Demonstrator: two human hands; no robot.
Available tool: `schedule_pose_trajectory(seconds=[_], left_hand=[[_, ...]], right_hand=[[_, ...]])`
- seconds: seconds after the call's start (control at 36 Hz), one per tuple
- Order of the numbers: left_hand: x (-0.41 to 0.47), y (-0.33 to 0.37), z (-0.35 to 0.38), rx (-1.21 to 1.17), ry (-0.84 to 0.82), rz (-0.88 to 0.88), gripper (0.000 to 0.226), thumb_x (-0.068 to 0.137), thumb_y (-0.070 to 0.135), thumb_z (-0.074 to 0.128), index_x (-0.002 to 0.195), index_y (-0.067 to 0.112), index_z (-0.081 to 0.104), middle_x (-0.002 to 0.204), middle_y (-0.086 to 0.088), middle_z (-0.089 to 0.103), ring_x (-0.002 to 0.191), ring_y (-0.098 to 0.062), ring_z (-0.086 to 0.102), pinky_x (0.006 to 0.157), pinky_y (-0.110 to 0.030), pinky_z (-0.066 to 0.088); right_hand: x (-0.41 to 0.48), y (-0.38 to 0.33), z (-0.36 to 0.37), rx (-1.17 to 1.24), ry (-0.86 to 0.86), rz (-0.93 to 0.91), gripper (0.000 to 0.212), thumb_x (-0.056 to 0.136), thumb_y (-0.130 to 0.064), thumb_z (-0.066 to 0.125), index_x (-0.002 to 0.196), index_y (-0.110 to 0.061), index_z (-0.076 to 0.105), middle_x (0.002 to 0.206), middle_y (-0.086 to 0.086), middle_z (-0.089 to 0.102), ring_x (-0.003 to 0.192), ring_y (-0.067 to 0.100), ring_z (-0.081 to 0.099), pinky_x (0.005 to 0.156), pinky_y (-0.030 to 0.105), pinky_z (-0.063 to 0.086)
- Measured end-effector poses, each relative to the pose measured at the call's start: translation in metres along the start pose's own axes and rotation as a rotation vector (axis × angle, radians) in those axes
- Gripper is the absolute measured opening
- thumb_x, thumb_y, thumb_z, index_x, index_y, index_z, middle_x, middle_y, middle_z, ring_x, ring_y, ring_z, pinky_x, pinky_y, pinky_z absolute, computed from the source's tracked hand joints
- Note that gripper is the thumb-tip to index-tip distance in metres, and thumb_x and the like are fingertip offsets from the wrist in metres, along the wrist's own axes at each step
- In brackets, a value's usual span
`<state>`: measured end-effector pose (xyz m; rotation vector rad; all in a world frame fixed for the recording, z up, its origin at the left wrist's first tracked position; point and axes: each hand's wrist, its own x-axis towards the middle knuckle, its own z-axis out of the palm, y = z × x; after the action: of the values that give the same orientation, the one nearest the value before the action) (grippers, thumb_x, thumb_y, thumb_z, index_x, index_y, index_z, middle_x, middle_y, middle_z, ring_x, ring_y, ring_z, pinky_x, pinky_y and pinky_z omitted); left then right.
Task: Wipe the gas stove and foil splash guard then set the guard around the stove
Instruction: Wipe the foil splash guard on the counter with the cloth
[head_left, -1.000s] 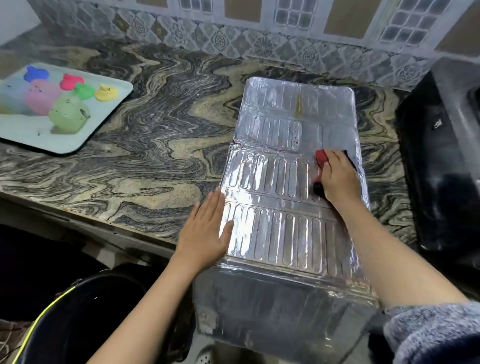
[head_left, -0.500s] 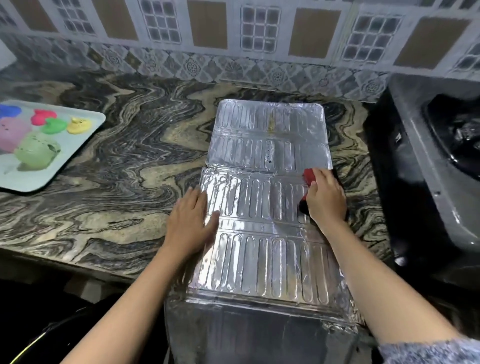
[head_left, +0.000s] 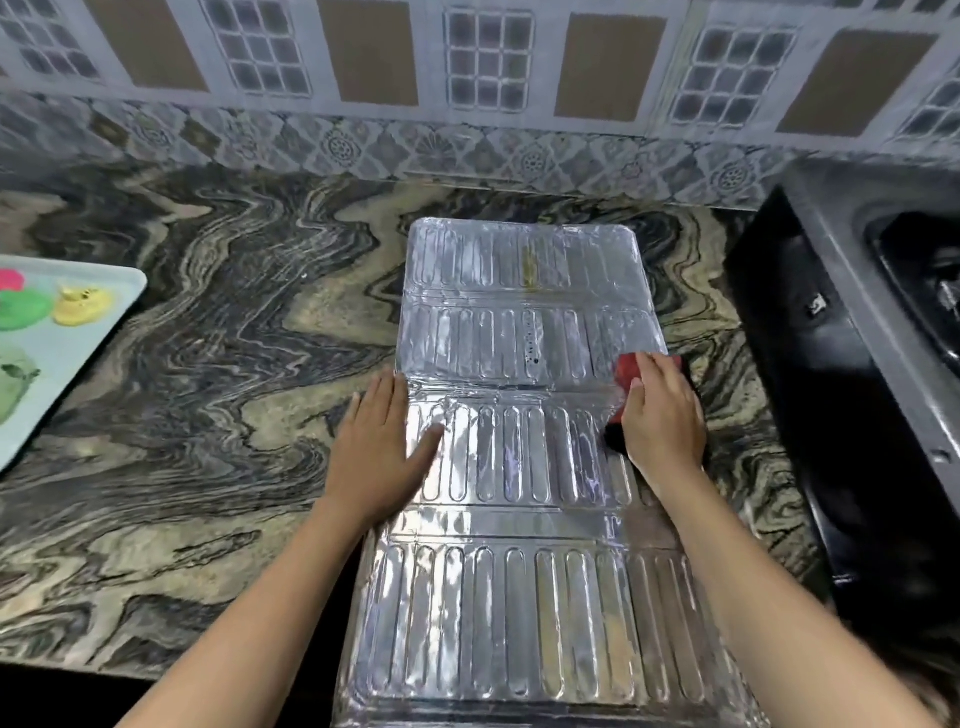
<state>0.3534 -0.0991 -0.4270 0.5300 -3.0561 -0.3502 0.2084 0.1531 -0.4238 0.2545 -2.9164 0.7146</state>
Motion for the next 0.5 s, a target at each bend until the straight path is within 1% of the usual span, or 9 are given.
schedule_pose_trajectory(seconds=[0.14, 0.22, 0.31, 0.39, 0.5], left_hand=[[-0.001, -0.002, 0.002, -0.033, -0.005, 0.011, 0.083, 0.086, 0.066, 0.007, 0.149, 0.013, -0.004, 0.157, -0.004, -0.009, 0.144, -0.013, -0.01, 0.115, -0.029, -0.007], [-0.002, -0.002, 0.002, -0.048, 0.0, 0.009, 0.08, 0.089, 0.064, 0.012, 0.149, 0.013, -0.005, 0.157, -0.003, -0.012, 0.144, -0.012, -0.012, 0.115, -0.029, -0.007], [-0.001, -0.002, 0.002, -0.065, -0.007, 0.005, 0.079, 0.091, 0.063, 0.014, 0.148, 0.014, -0.007, 0.156, -0.002, -0.014, 0.143, -0.012, -0.015, 0.116, -0.03, -0.006], [-0.001, -0.002, 0.003, -0.07, -0.029, -0.008, 0.078, 0.091, 0.063, 0.013, 0.148, 0.014, -0.01, 0.155, -0.002, -0.018, 0.143, -0.013, -0.018, 0.118, -0.033, -0.004], [-0.001, -0.002, 0.003, -0.086, -0.041, -0.017, 0.078, 0.091, 0.062, 0.013, 0.147, 0.015, -0.012, 0.154, -0.001, -0.021, 0.142, -0.013, -0.021, 0.118, -0.034, -0.005]], right_hand=[[0.037, -0.015, 0.01, 0.015, 0.008, 0.007, 0.039, 0.094, -0.012, 0.039, 0.133, -0.01, 0.047, 0.141, 0.009, 0.045, 0.129, 0.03, 0.04, 0.11, 0.042, 0.028], [0.047, -0.029, 0.017, 0.0, -0.021, -0.004, 0.04, 0.094, -0.013, 0.039, 0.133, -0.009, 0.046, 0.142, 0.011, 0.044, 0.13, 0.031, 0.038, 0.11, 0.041, 0.027], [0.046, -0.046, 0.026, -0.026, -0.053, -0.043, 0.041, 0.096, -0.017, 0.038, 0.136, -0.011, 0.043, 0.144, 0.009, 0.042, 0.132, 0.029, 0.036, 0.111, 0.04, 0.026], [0.041, -0.064, 0.036, -0.024, -0.109, -0.097, 0.042, 0.098, -0.02, 0.033, 0.139, -0.014, 0.039, 0.147, 0.004, 0.038, 0.137, 0.024, 0.03, 0.113, 0.036, 0.021], [0.035, -0.087, 0.047, -0.001, -0.159, -0.189, 0.042, 0.099, -0.021, 0.032, 0.139, -0.014, 0.038, 0.149, 0.003, 0.036, 0.138, 0.022, 0.028, 0.114, 0.034, 0.018]])
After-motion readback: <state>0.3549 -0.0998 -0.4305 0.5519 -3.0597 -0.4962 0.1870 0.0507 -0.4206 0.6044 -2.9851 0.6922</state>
